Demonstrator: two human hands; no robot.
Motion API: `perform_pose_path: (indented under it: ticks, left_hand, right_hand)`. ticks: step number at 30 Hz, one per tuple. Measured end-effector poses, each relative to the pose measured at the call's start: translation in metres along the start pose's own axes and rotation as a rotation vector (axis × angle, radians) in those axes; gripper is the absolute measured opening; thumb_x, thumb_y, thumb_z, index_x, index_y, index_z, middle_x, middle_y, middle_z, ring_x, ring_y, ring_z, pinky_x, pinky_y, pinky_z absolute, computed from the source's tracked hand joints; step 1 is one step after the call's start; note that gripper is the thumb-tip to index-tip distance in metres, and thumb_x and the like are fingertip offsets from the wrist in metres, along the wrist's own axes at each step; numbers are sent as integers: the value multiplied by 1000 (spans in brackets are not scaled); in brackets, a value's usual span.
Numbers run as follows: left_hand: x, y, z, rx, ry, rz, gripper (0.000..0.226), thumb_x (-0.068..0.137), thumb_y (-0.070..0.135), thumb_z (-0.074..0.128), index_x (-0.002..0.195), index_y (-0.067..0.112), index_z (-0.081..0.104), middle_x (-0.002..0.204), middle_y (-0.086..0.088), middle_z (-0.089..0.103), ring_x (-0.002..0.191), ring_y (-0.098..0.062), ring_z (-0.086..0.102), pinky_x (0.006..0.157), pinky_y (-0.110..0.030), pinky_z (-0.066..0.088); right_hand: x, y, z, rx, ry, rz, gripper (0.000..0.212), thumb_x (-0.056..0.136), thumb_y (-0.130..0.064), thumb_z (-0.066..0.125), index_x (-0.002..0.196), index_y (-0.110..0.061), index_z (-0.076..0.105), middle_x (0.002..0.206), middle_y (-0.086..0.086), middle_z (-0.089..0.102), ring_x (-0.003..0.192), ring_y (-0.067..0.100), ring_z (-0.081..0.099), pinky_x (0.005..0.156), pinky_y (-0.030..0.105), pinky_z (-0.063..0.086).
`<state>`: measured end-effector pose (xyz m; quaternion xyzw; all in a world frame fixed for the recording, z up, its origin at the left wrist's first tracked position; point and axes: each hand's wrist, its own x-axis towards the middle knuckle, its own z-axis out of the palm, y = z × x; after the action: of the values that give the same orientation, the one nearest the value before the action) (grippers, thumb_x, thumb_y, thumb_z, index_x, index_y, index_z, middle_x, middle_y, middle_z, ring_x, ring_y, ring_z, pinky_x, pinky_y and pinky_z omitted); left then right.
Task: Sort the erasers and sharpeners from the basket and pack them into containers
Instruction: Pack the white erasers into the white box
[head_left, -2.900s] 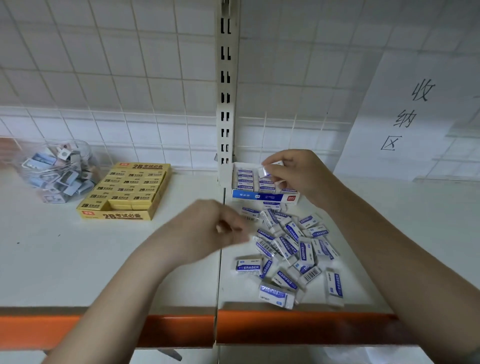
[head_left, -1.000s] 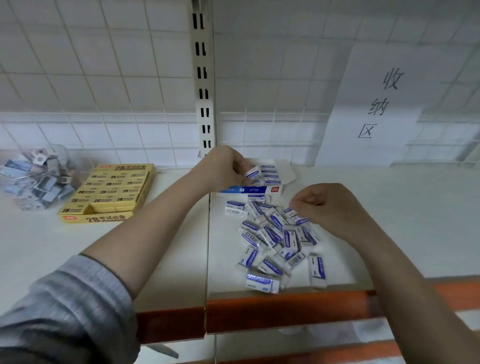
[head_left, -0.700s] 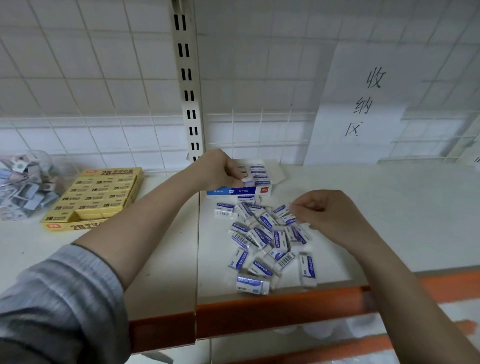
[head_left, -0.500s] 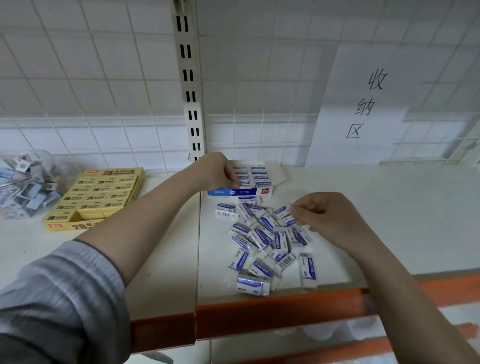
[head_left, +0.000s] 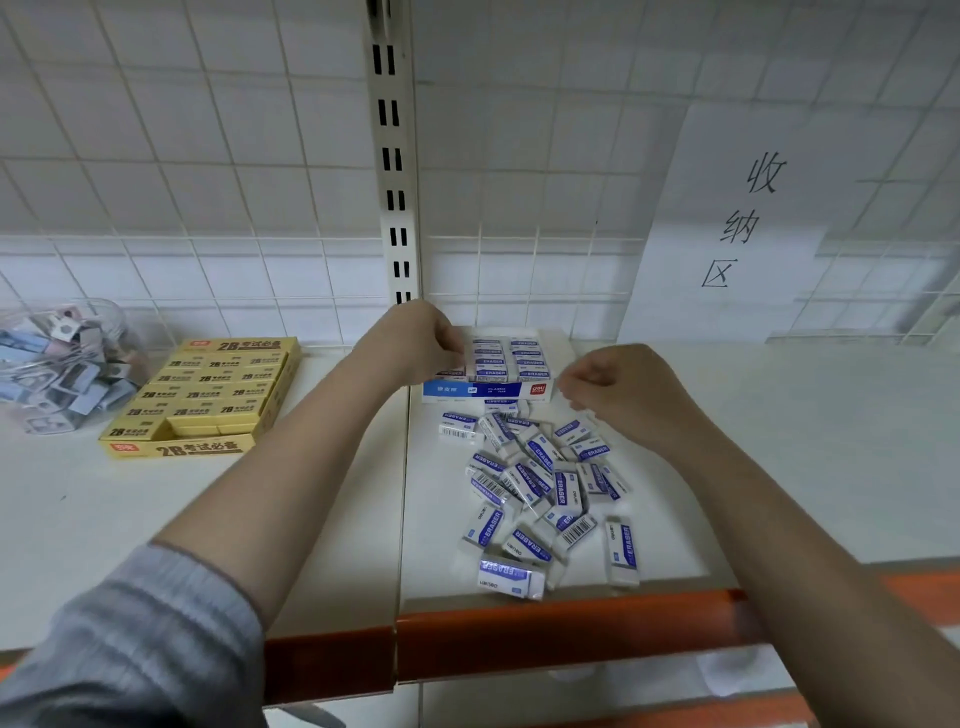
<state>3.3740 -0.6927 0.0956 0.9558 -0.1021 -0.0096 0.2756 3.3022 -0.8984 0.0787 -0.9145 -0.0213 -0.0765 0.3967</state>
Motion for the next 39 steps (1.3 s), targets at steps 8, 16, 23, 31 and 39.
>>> perform_pose_path:
  ticks: [8, 16, 23, 31, 39]
  left_hand:
    - [-88, -3, 28, -58, -18, 167, 16, 89, 29, 60, 95, 23, 74, 94, 10, 68, 82, -7, 61, 76, -23, 50]
    - [-106, -23, 50, -93, -77, 423, 26, 84, 29, 66, 110, 28, 70, 120, 15, 61, 114, -3, 51, 99, -27, 42]
    - [-112, -34, 56, -106, 70, 444, 18, 83, 33, 65, 97, 27, 74, 95, 37, 45, 97, 8, 46, 87, -7, 36]
    - [-123, -34, 52, -177, 236, 268, 18, 90, 14, 57, 84, 31, 55, 83, 20, 52, 77, 3, 50, 70, -6, 35]
    - [-120, -27, 33, -429, 315, 99, 16, 94, 18, 51, 85, 30, 54, 64, 4, 63, 62, -5, 60, 63, -17, 46]
  right_hand:
    - [55, -20, 29, -338, -266, -202, 23, 93, -12, 54, 109, -15, 71, 109, 1, 70, 91, 17, 66, 83, 28, 51]
    - [68, -28, 29, -485, -507, -136, 41, 93, 2, 41, 115, -19, 68, 111, 4, 69, 96, 22, 62, 82, 31, 51]
    - [67, -31, 29, -557, -558, -182, 47, 89, 12, 36, 117, -10, 67, 111, 6, 69, 80, 13, 54, 56, 12, 35]
    - [57, -23, 26, -466, -431, -209, 38, 94, 0, 41, 116, -15, 68, 116, 2, 67, 74, 7, 55, 63, 17, 39]
    - [14, -16, -4, -231, -292, -237, 21, 91, -18, 60, 109, -23, 70, 97, -10, 69, 78, -3, 62, 70, 7, 46]
